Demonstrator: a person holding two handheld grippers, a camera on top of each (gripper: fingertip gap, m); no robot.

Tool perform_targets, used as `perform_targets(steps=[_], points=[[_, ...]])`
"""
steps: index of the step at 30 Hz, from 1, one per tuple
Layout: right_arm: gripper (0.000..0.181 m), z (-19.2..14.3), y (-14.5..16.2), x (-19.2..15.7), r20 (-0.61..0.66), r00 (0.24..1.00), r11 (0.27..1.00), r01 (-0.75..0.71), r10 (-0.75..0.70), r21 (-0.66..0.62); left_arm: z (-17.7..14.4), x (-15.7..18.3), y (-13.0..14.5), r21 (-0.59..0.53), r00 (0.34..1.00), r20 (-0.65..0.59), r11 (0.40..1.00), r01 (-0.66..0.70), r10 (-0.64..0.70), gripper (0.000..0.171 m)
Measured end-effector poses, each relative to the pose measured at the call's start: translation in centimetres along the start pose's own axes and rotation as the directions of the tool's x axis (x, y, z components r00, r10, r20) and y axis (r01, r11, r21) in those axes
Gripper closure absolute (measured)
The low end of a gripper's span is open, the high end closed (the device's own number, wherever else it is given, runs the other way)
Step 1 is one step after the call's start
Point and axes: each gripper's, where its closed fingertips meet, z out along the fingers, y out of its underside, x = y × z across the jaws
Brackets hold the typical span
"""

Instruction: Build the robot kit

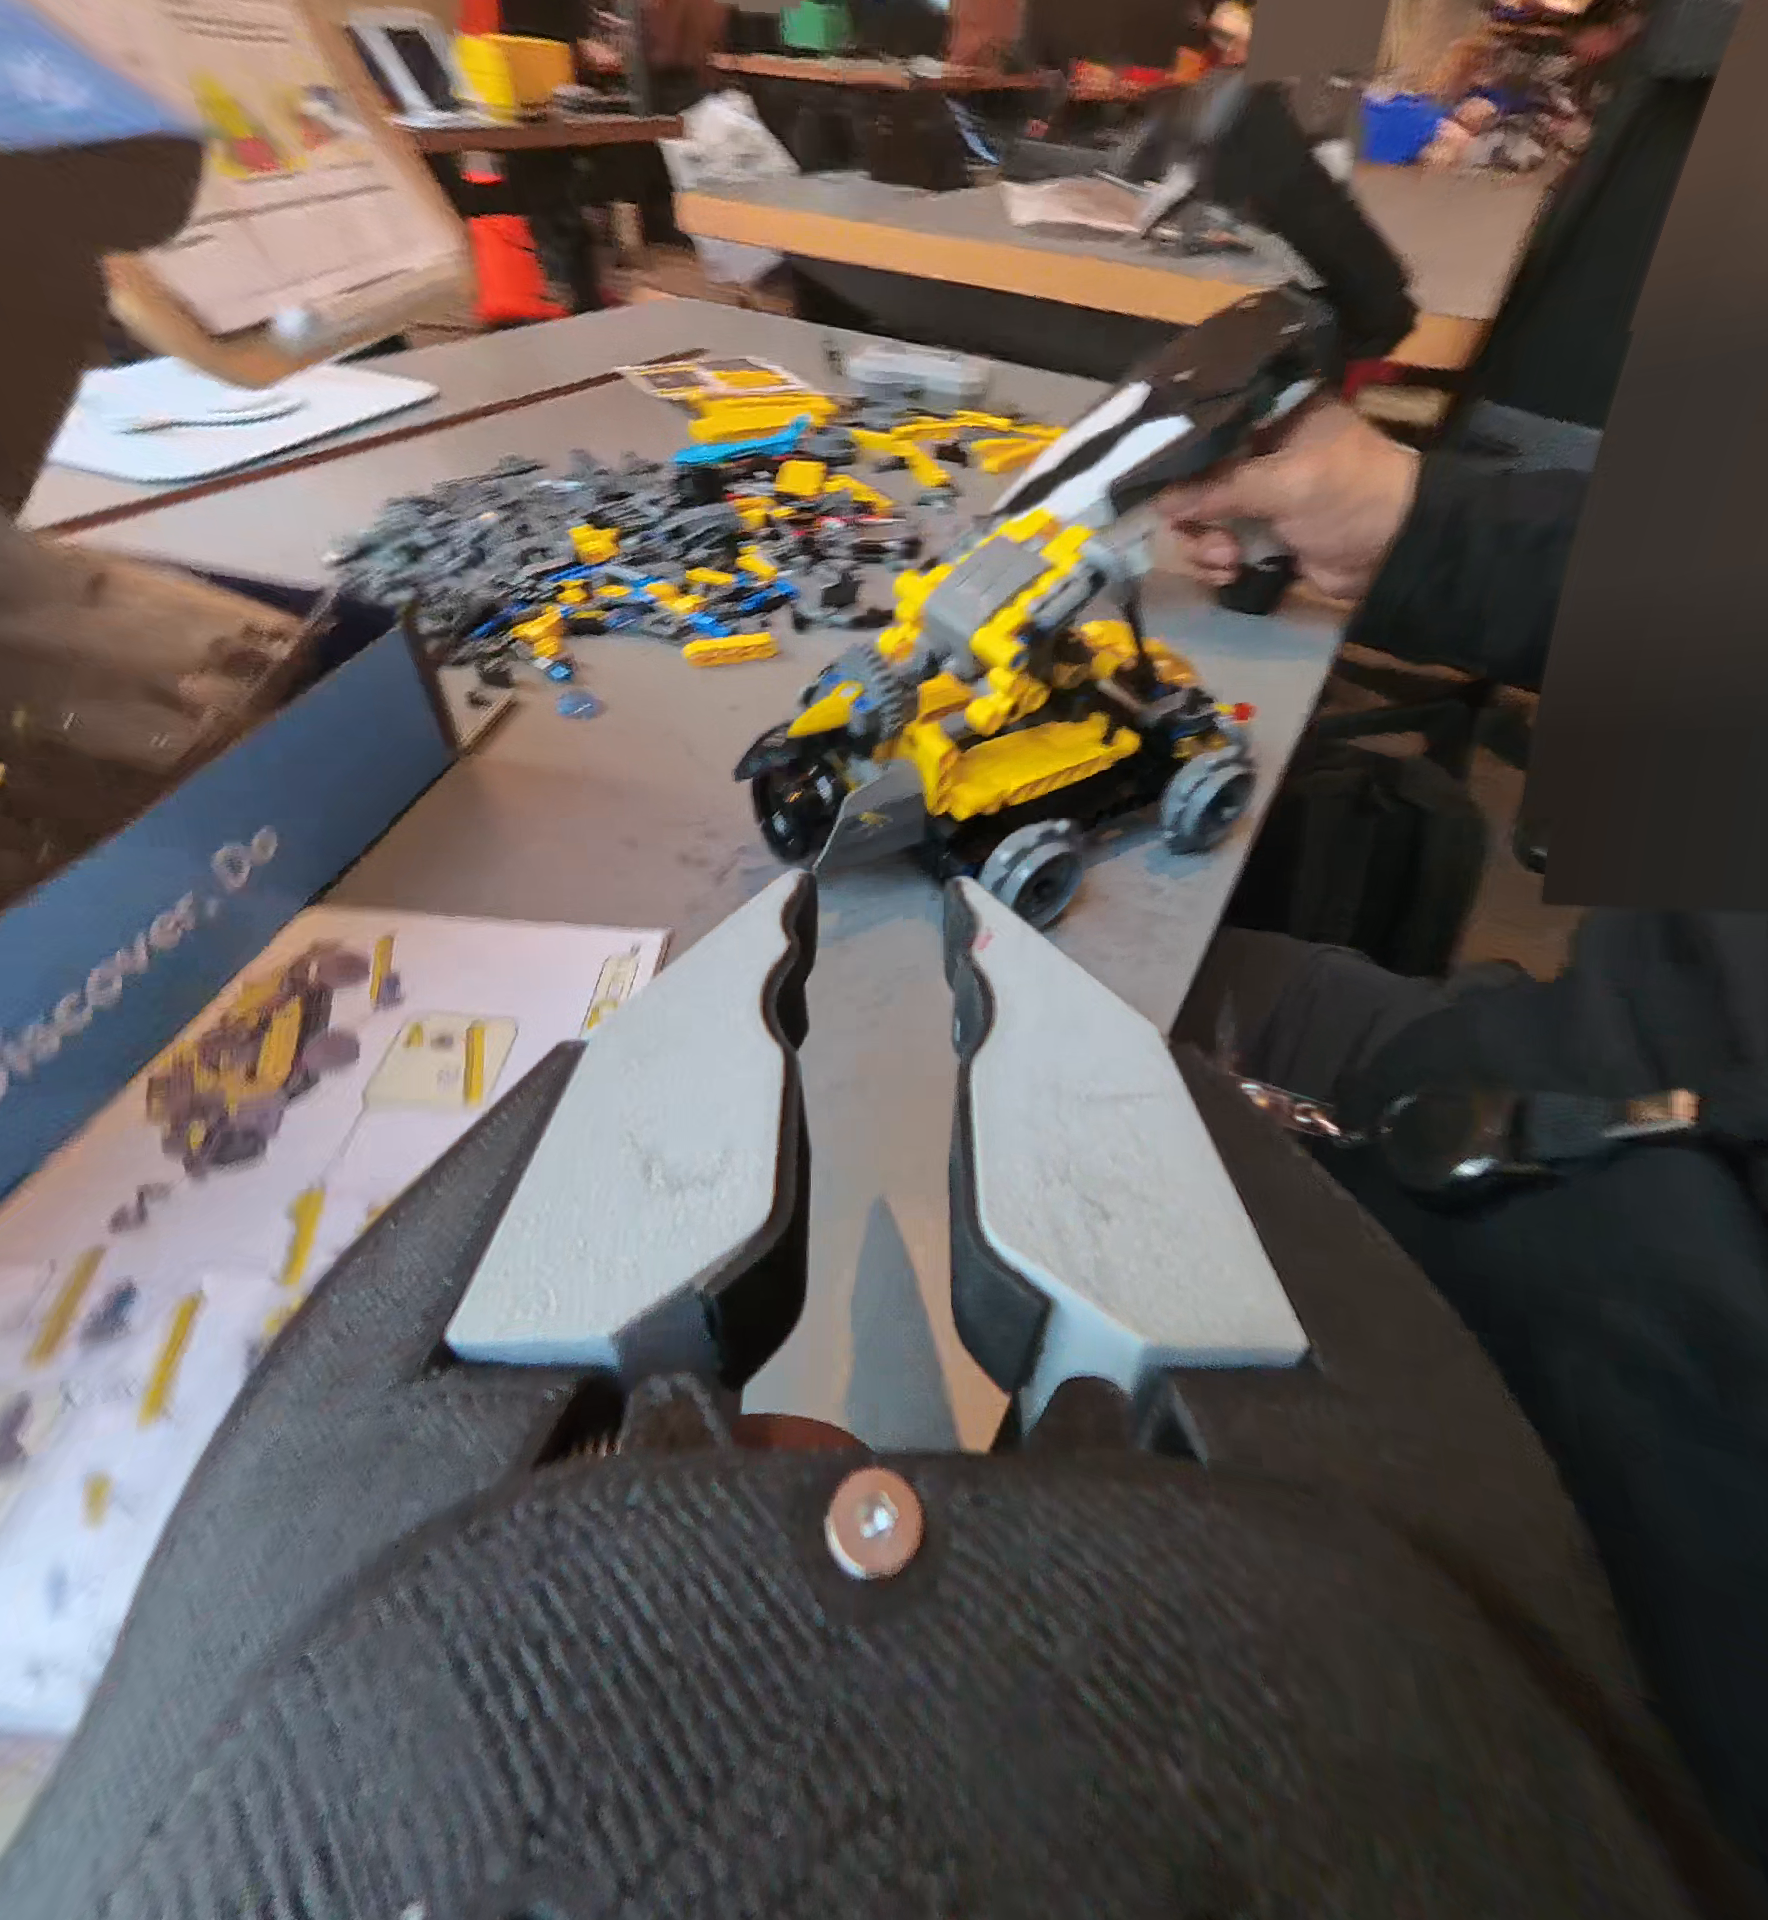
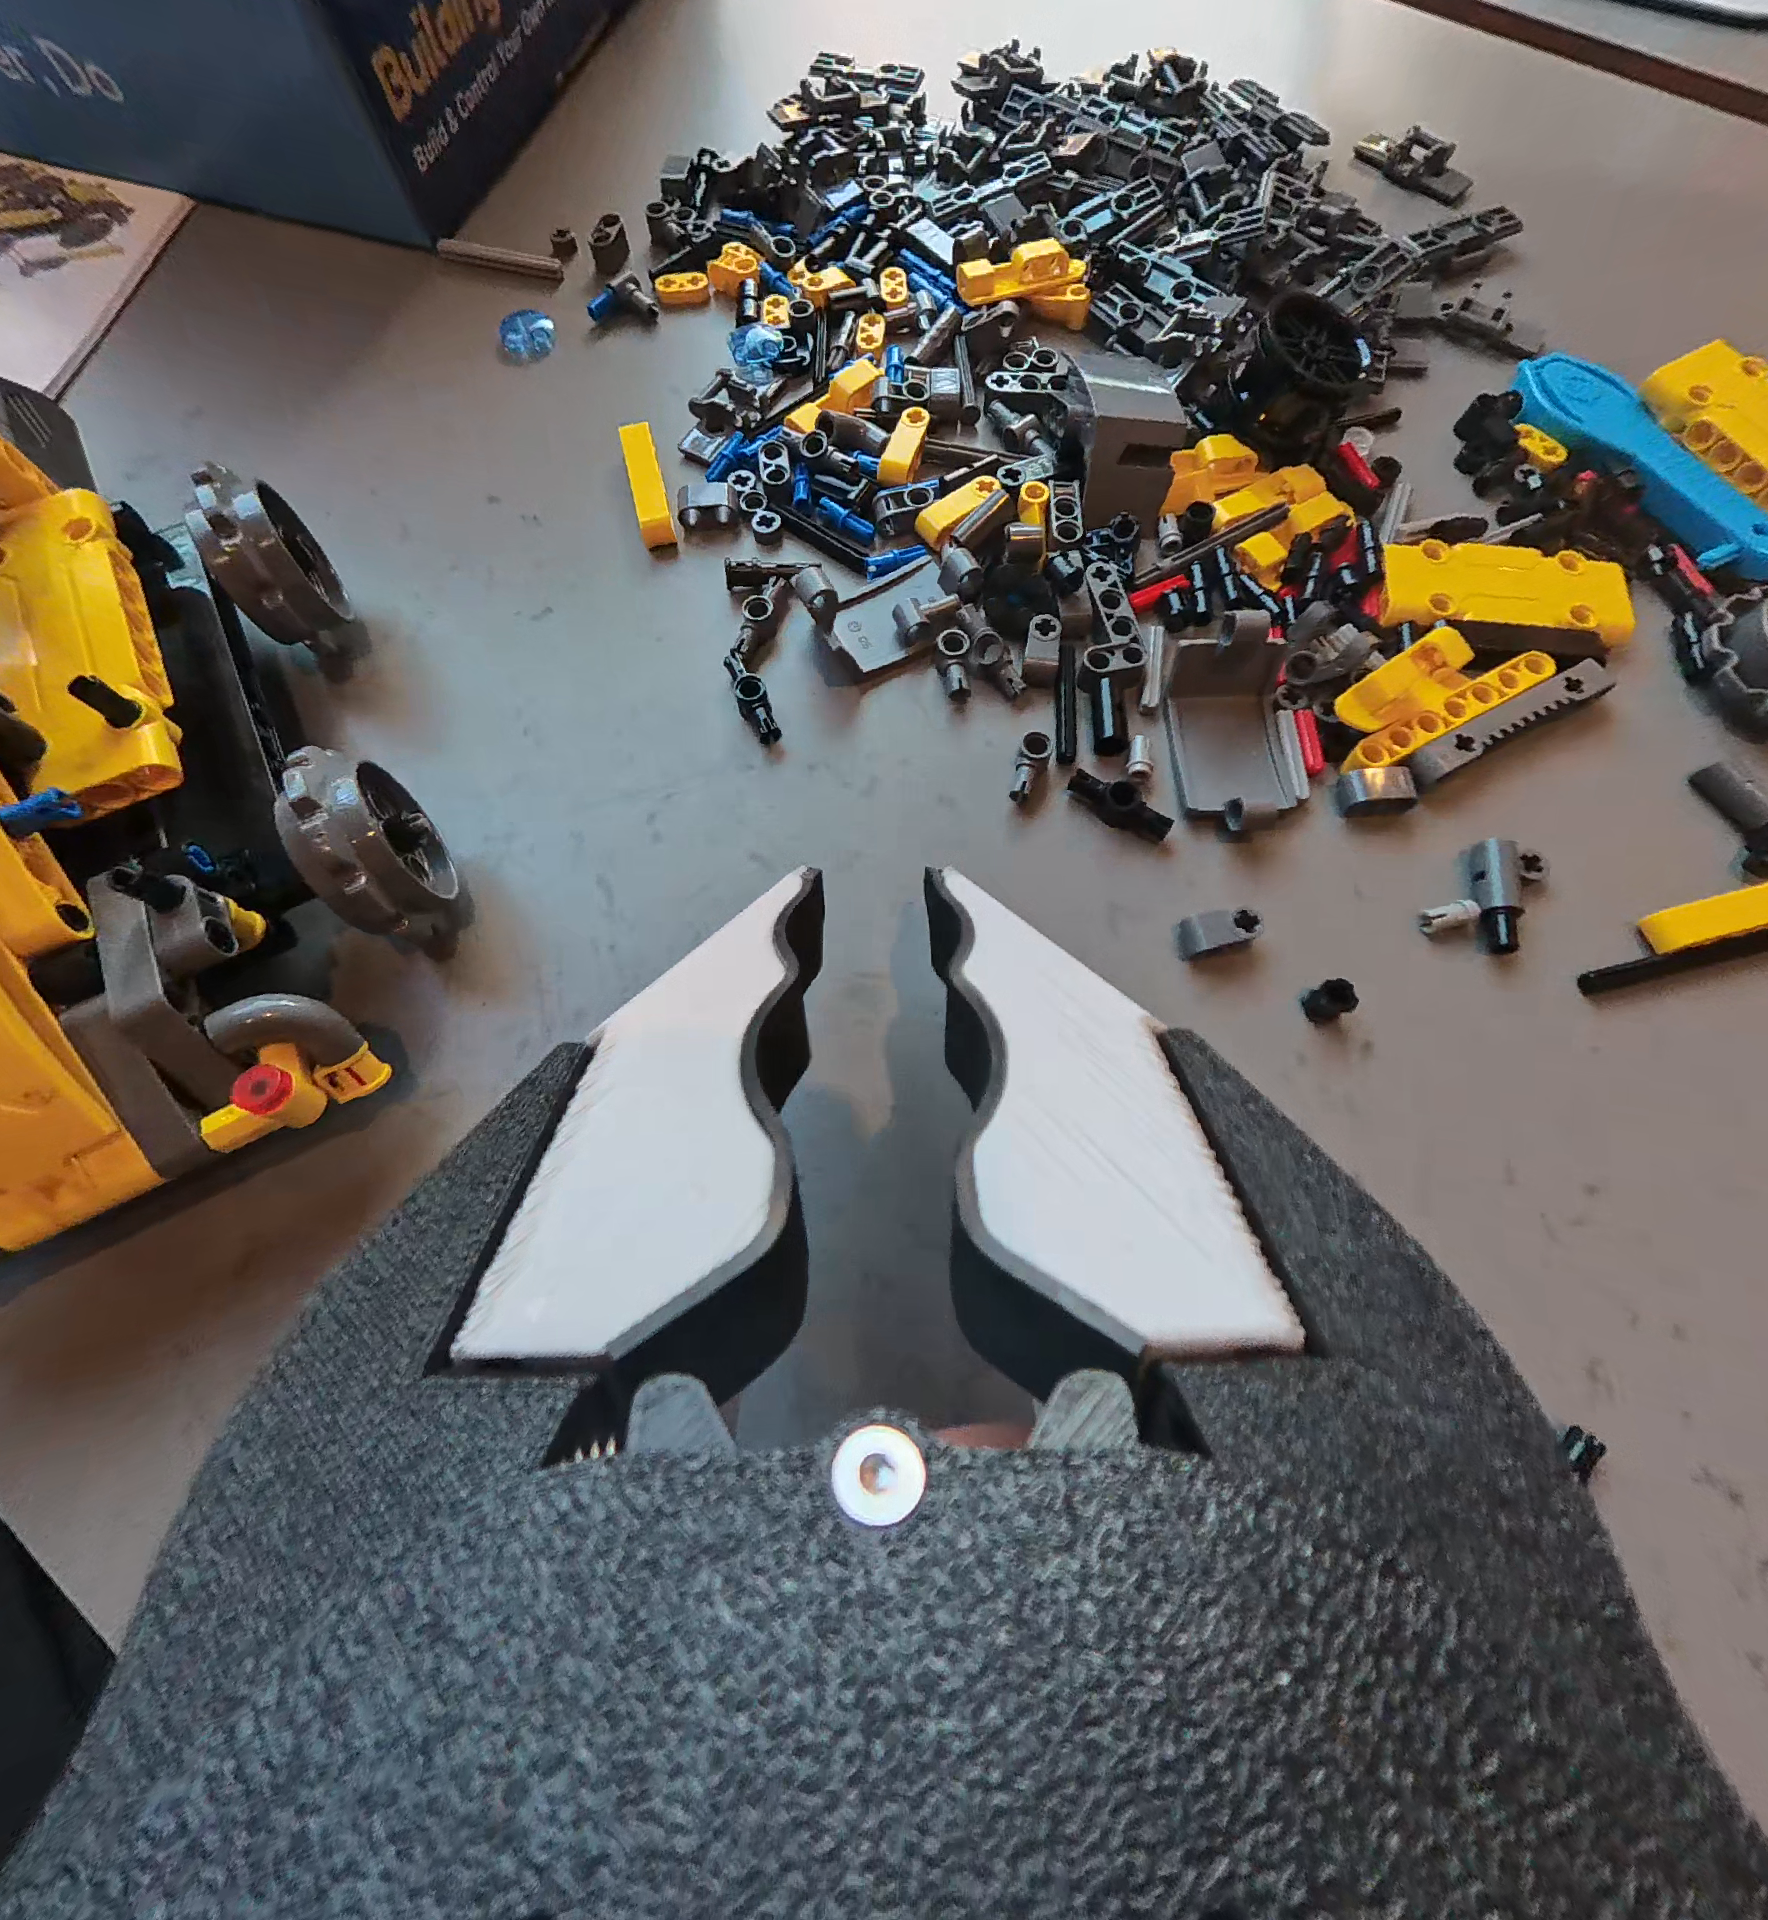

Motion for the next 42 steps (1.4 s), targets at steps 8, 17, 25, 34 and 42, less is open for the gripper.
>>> perform_targets(steps=[8,17,25,34,42], points=[[0.163,-0.2,-0.4,-0.6,0.036,0.999,0.999,0.027,-0.028,0.028,5.0,4.4,-9.8,-0.143,0.924,-0.360,0.971,-0.189,0.127,0.133],[0.171,-0.9,-2.4,0.7,0.036,0.998,0.994,0.052,-0.056,0.092,6.9,4.9,-6.4,0.004,0.976,-0.218,1.000,0.011,-0.010,0.126],[0.174,2.8,-6.4,-0.6,0.208,0.950,0.971,0.238,-0.233,0.003,2.6,-1.5,0.2,0.029,0.982,0.032,0.982,0.186,-0.187,0.134],[0.178,7.7,-7.0,0.5,0.251,0.925,0.937,0.324,-0.284,-0.134,3.1,-0.2,0.9,-0.031,0.991,-0.023,0.991,0.134,-0.135,0.137],[0.178,10.4,-7.2,-3.8,0.362,0.881,0.918,0.373,-0.306,-0.131,2.5,-0.1,0.2,0.026,0.986,-0.058,0.987,0.157,-0.155,0.145]])
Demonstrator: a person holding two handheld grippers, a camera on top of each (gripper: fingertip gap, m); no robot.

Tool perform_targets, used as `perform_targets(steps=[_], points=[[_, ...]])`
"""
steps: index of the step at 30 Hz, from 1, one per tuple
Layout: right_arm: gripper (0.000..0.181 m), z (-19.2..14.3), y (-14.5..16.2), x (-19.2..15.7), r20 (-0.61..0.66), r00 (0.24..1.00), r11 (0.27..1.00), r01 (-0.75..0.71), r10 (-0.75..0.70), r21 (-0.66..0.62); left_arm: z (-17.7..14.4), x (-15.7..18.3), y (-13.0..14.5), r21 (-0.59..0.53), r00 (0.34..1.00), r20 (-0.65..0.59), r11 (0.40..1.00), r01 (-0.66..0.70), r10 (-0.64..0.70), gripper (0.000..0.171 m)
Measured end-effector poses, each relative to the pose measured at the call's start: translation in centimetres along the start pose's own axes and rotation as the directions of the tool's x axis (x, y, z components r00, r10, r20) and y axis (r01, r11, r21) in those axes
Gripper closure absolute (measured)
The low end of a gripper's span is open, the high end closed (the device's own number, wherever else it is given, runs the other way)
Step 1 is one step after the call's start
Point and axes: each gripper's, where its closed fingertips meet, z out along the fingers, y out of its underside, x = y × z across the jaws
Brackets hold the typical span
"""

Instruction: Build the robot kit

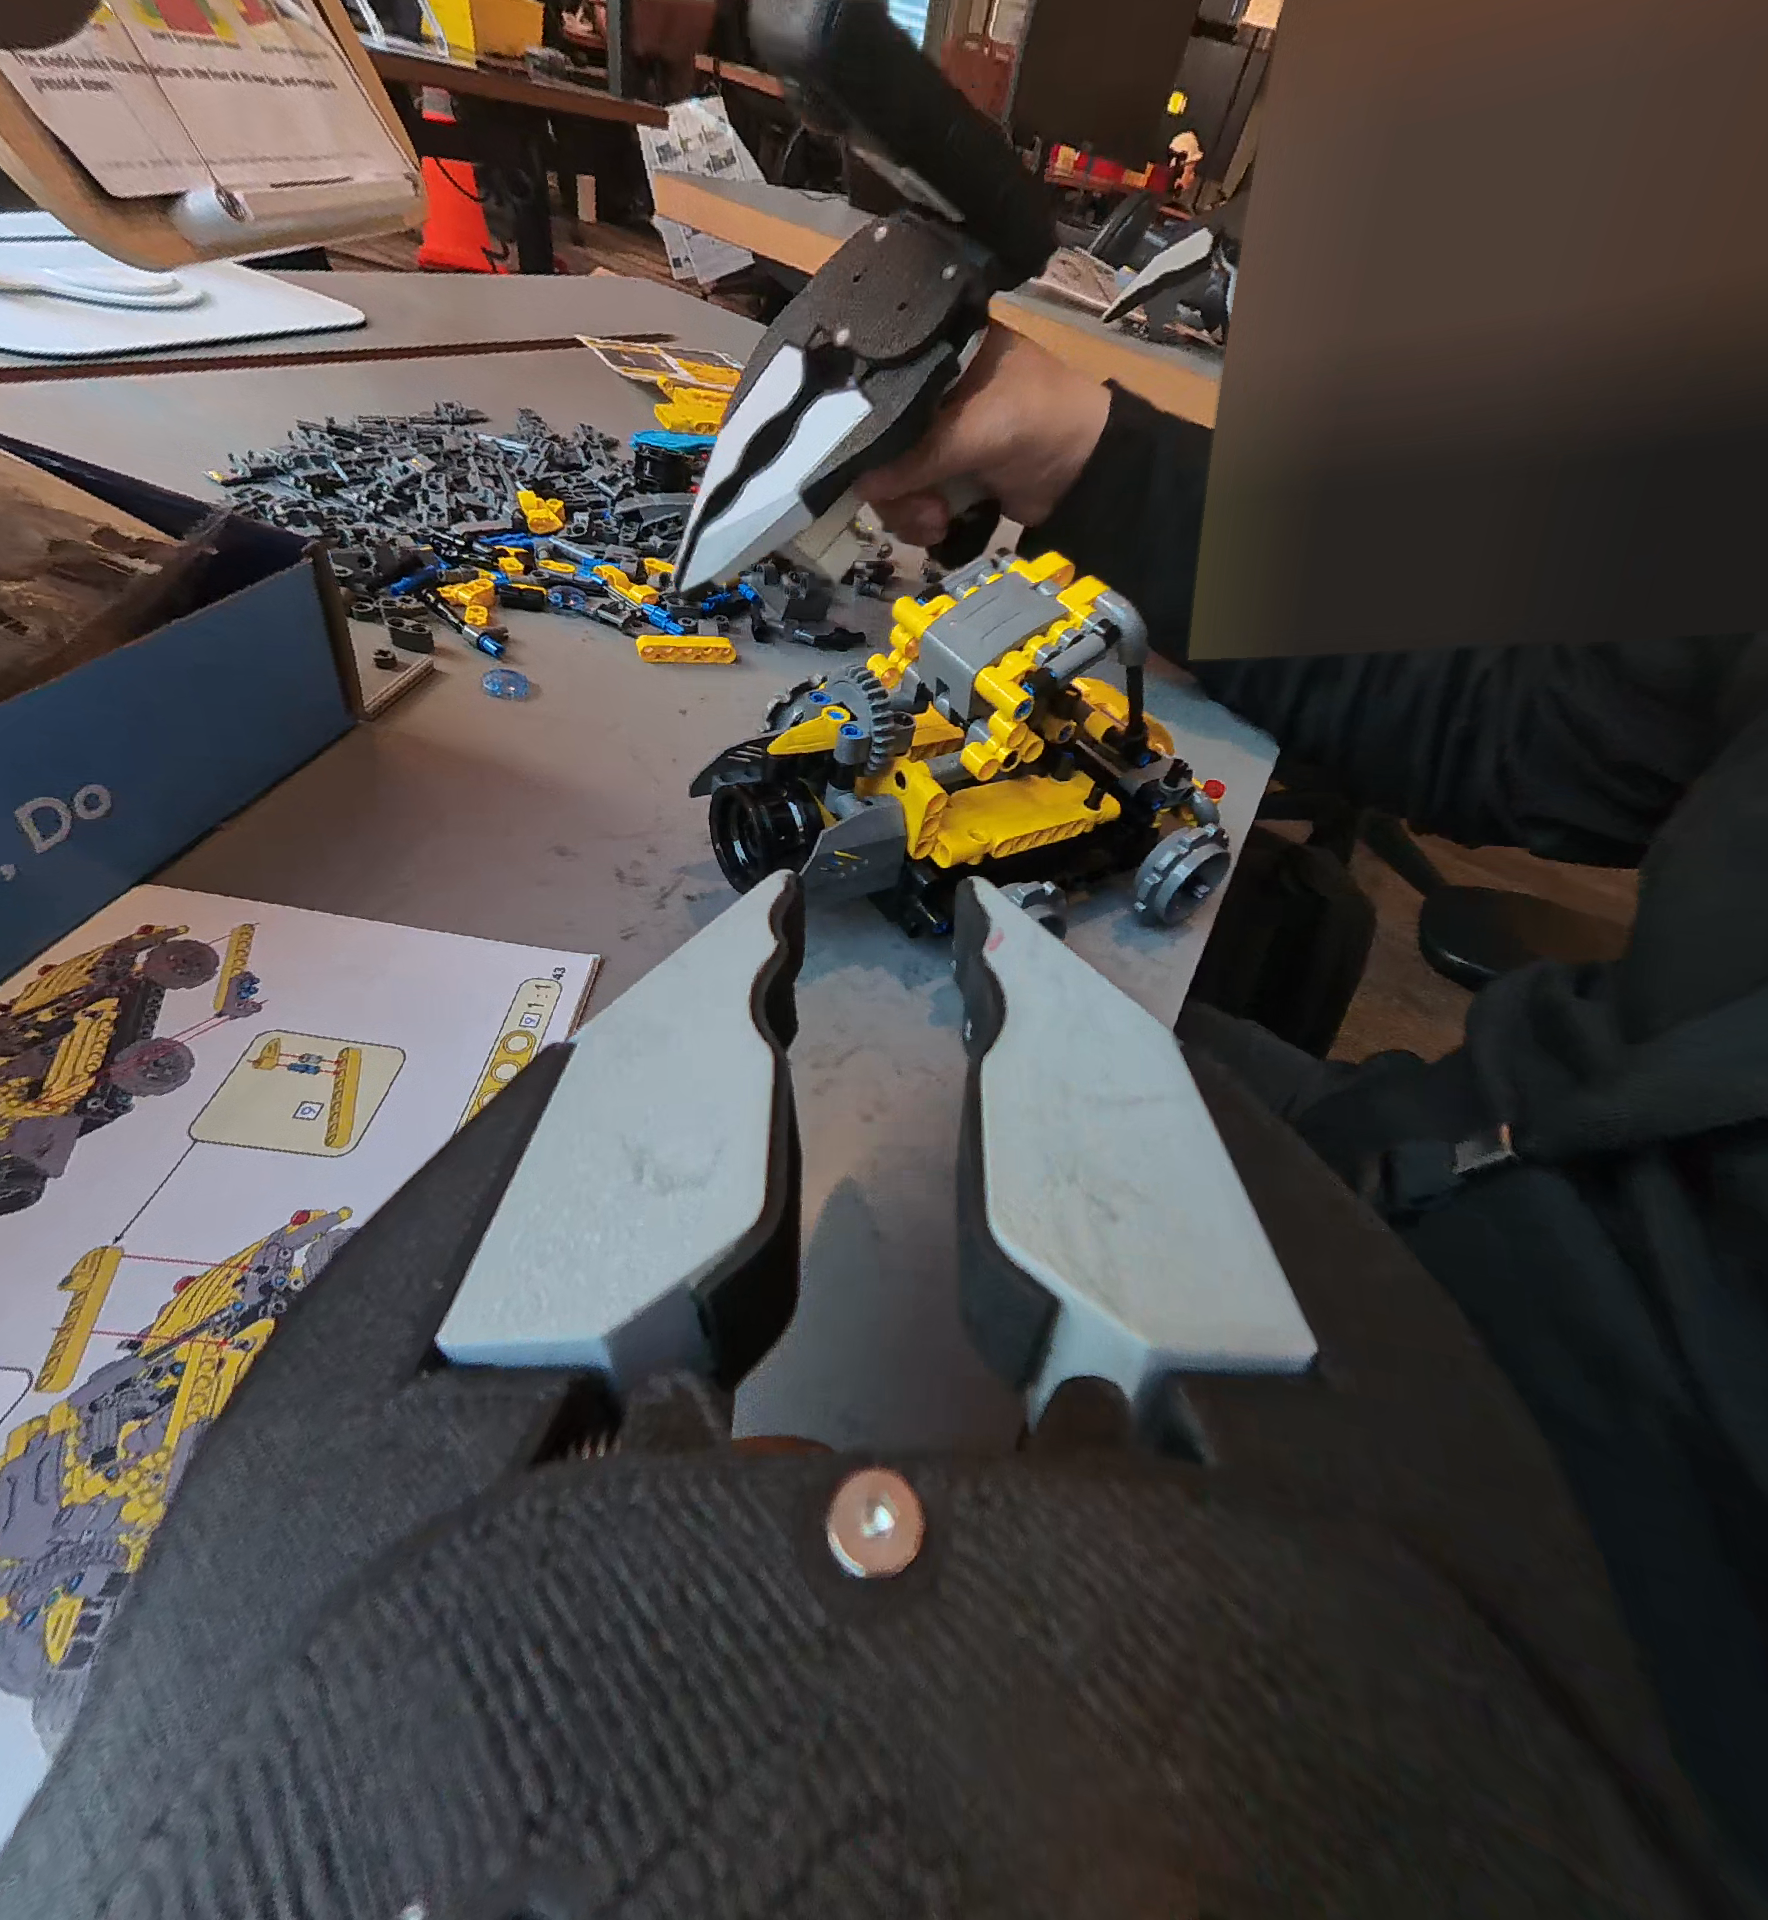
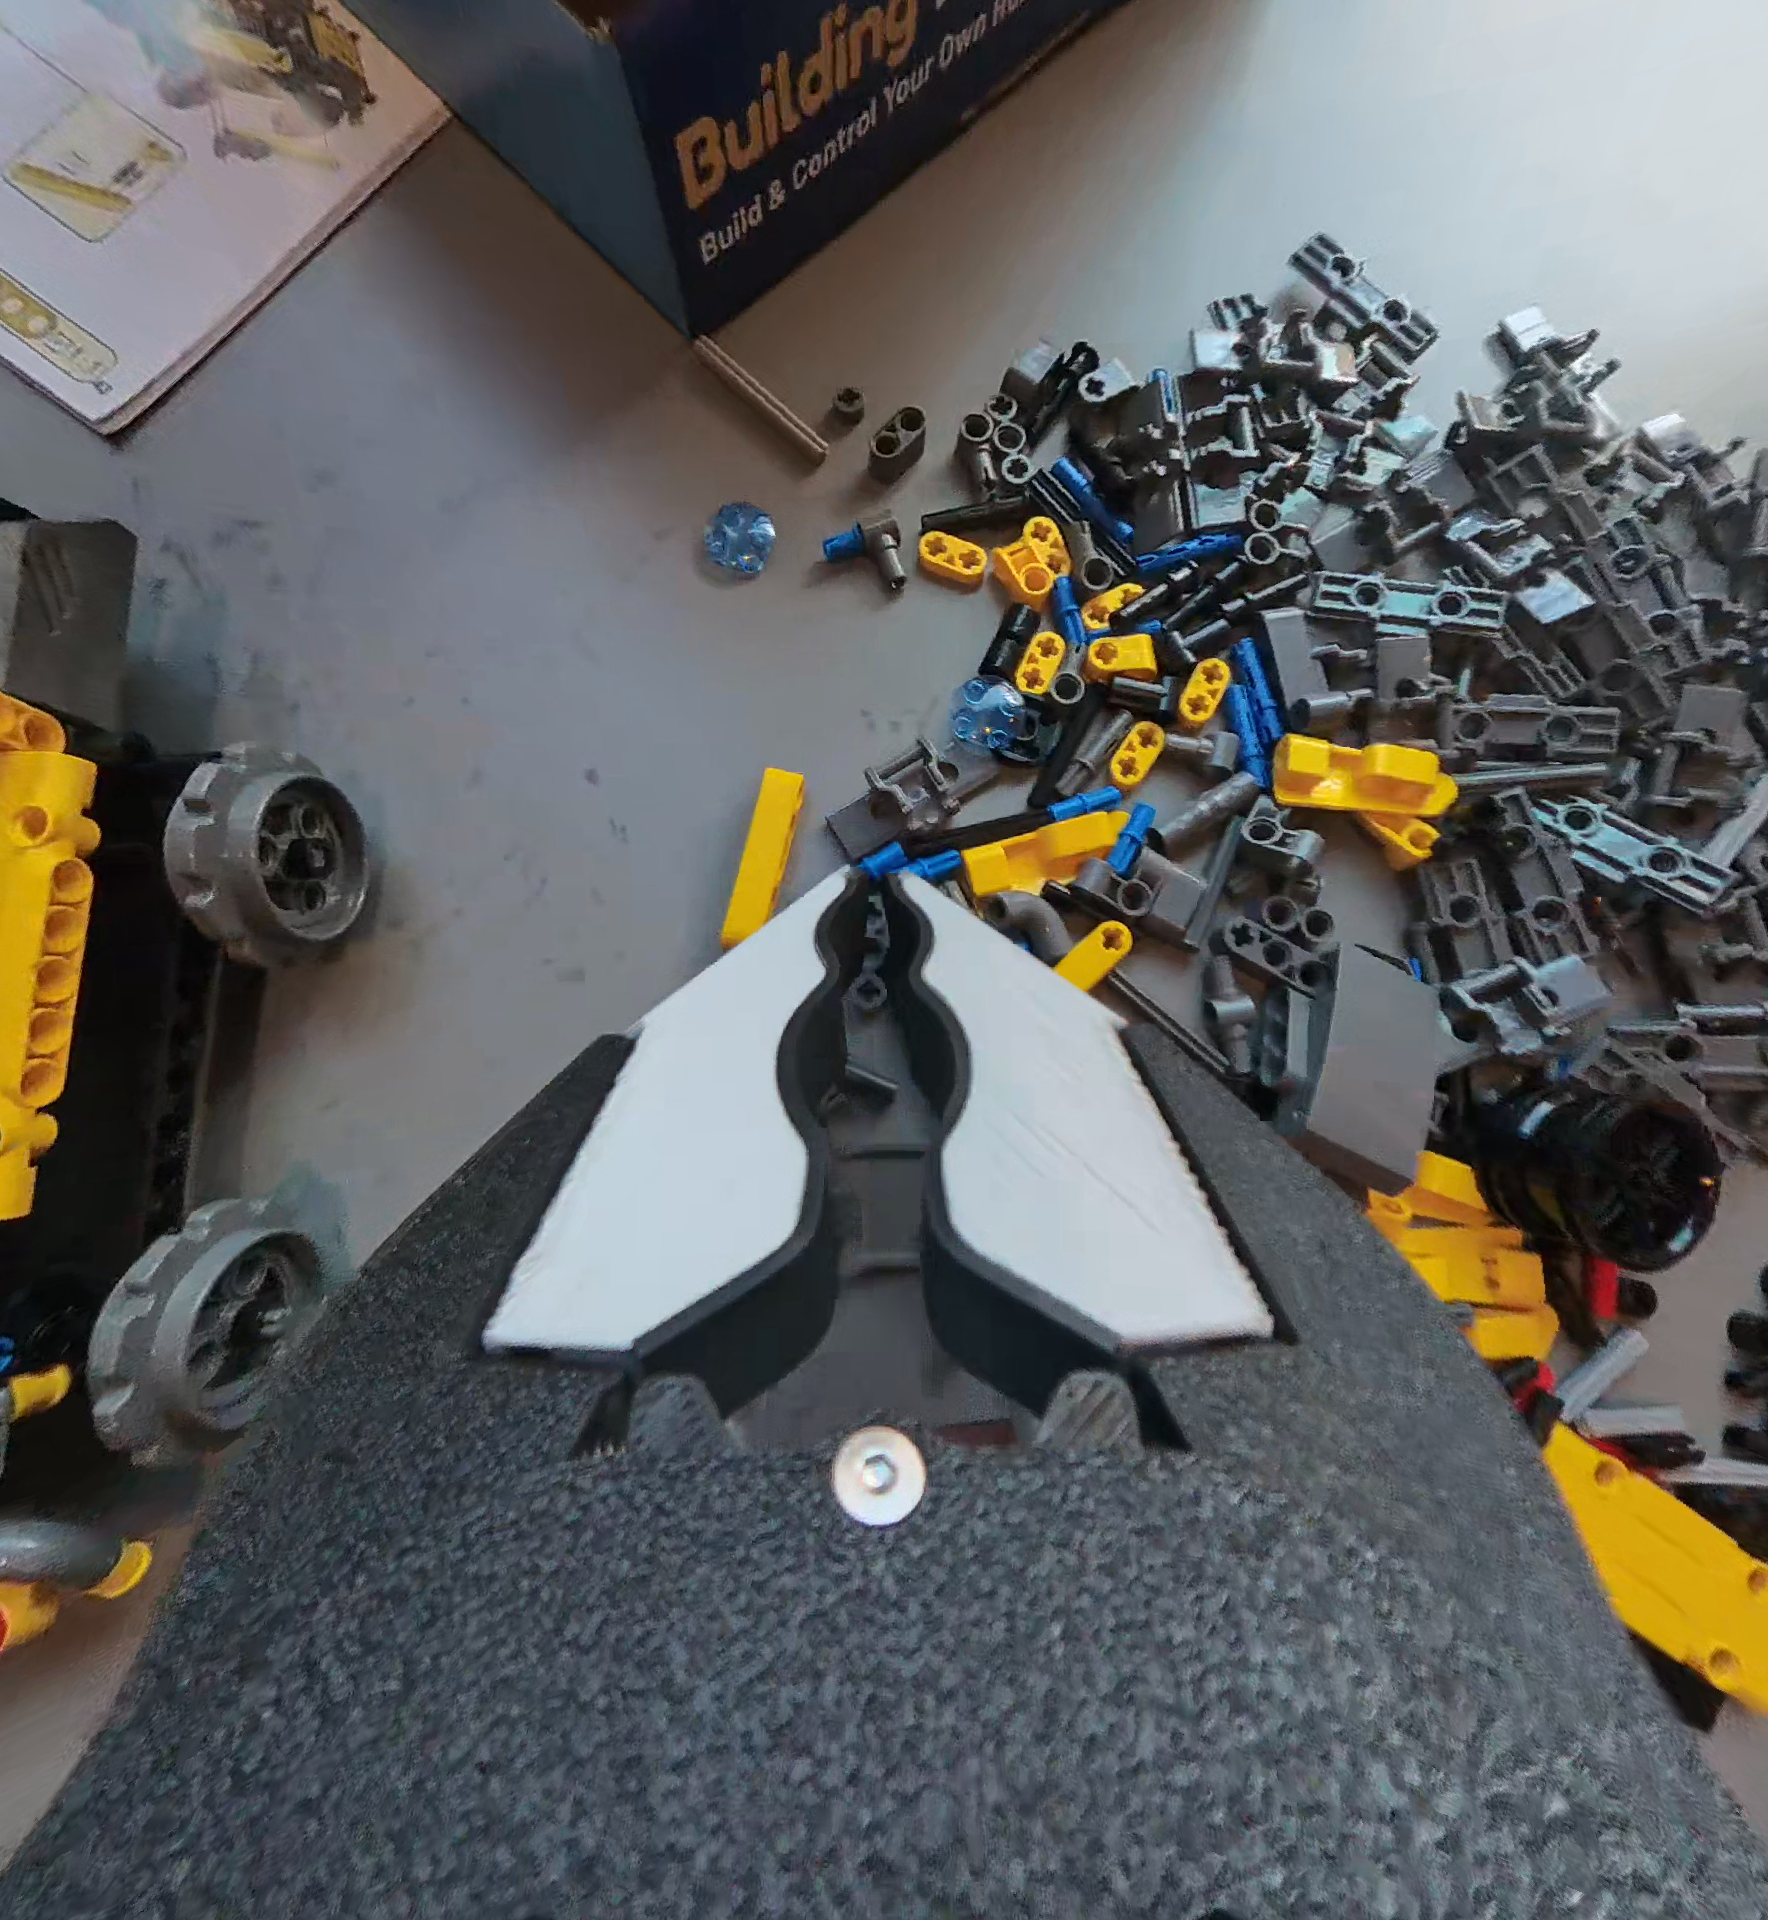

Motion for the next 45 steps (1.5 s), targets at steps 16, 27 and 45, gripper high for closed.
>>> perform_targets(steps=[16,27,45], points=[[0.177,-2.3,-2.7,3.3,-0.026,0.977,0.939,-0.196,0.212,0.284,-0.5,0.1,-0.9,0.068,0.997,-0.052,0.996,0.056,-0.053,0.146],[0.176,-0.7,-0.7,6.4,-0.212,0.946,0.966,-0.219,0.245,0.137,-0.5,0.1,-0.9,0.066,0.995,-0.064,0.995,0.075,-0.071,0.146],[0.178,-0.1,-2.5,7.8,-0.192,0.980,0.998,-0.056,0.050,-0.024,-0.7,0.2,-1.3,0.101,0.993,-0.082,0.991,0.091,-0.083,0.146]])
